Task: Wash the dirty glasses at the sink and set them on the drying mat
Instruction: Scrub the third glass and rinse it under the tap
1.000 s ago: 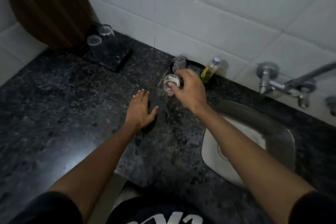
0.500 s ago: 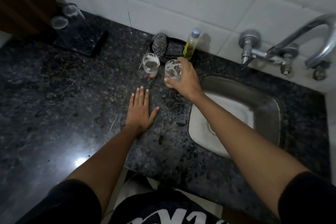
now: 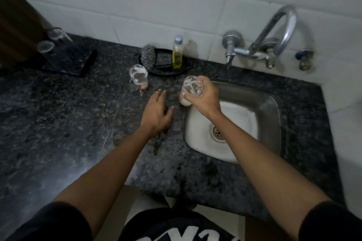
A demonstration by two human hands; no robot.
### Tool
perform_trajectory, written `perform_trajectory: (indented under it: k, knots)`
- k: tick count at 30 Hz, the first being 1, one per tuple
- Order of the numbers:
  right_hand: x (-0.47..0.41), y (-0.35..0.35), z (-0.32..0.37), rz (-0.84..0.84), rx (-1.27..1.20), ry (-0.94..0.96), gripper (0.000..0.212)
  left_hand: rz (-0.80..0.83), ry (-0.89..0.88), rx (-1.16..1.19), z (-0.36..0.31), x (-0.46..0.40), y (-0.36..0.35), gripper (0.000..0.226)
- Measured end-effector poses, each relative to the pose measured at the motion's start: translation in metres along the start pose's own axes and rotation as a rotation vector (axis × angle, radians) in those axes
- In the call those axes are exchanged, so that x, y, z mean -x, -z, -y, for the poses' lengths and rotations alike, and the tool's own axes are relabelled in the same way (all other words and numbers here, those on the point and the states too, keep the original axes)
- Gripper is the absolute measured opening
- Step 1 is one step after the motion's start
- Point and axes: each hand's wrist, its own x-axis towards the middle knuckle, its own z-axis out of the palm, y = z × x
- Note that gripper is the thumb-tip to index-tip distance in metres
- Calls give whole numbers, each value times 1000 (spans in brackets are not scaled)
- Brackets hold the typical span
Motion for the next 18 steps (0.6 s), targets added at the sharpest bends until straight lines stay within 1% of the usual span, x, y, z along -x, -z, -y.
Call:
perform_trajectory:
  k: [4, 6, 10, 13, 15, 18]
  knots:
    - [15, 60, -20, -104, 66, -49, 64, 9, -63, 126, -60, -29, -10, 72]
    - [17, 87, -24, -182, 100, -78, 60, 15, -98, 172, -84, -48, -12, 71]
    - [12, 133, -22, -328, 160, -131, 68, 23, -184, 228, -129, -88, -15, 69]
    - [5, 159, -18, -399, 171, -119, 66, 25, -187, 274, -163, -106, -15, 65]
    - [0, 171, -15, -428, 167, -110, 65, 26, -177, 319, -181, -116, -19, 55]
    - [-10, 186, -13, -422, 174, -102, 67, 9, -102, 355, -202, -138, -29, 45]
